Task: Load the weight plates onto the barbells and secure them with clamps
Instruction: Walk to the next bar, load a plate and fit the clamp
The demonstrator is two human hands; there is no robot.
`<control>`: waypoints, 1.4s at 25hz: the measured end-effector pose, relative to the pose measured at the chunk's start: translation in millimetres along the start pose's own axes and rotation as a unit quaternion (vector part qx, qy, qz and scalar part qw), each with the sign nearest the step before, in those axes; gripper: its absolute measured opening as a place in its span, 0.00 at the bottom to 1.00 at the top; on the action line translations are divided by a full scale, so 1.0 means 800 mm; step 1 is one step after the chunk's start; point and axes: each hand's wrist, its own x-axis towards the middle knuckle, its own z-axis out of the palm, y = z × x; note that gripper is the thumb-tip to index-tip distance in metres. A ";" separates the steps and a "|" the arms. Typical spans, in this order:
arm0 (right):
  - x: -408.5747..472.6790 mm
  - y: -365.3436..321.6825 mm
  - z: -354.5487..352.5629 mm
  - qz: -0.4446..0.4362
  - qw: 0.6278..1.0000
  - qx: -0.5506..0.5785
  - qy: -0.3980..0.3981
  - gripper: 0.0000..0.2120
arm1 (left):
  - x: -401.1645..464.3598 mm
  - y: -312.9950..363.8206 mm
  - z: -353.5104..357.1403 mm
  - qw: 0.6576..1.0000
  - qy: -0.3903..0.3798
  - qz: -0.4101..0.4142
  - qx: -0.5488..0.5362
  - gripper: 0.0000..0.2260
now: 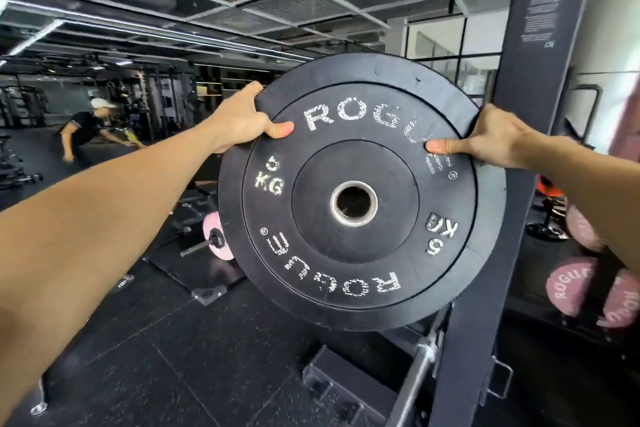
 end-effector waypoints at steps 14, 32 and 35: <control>-0.115 0.032 -0.004 0.149 0.983 -0.092 0.057 0.36 | 0.060 -0.040 0.141 0.981 -0.160 0.080 -0.073 0.31; -0.304 0.238 0.305 0.233 0.963 -0.133 0.014 0.28 | -0.080 -0.339 0.401 0.965 -0.237 0.107 -0.041 0.25; -0.329 0.281 0.355 0.241 0.959 -0.147 0.021 0.45 | -0.111 -0.386 0.431 0.965 -0.234 0.106 -0.046 0.24</control>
